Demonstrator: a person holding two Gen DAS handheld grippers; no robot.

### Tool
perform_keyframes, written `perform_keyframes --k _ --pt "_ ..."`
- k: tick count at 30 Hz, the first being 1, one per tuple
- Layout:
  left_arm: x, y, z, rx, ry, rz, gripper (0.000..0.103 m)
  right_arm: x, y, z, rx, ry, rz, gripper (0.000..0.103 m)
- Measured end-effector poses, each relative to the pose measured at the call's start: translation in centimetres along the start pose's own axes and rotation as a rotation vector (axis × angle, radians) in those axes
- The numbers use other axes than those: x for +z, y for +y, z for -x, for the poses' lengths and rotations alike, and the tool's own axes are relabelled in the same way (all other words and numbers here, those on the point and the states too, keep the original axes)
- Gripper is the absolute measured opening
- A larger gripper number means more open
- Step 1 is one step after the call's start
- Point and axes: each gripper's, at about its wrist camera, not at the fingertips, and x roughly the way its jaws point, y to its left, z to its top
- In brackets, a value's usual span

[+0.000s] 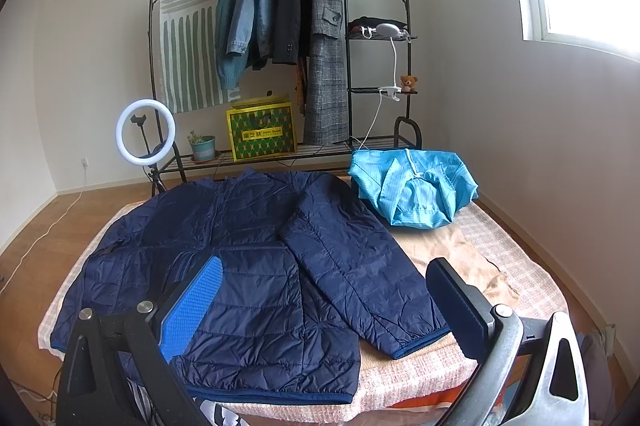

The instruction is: Fold large clothes

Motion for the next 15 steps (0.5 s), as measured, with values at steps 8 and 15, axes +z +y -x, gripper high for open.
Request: perform_keyframes --k 8,15 --pt "-0.04 0.03 -0.01 0.000 -0.001 -0.001 0.103 0.02 -0.02 -0.10 0.004 0.003 -0.002 0.103" --pt "0.03 0.10 0.00 0.002 0.000 0.000 0.103 -0.04 0.12 -0.22 0.003 0.005 -0.002 0.103"
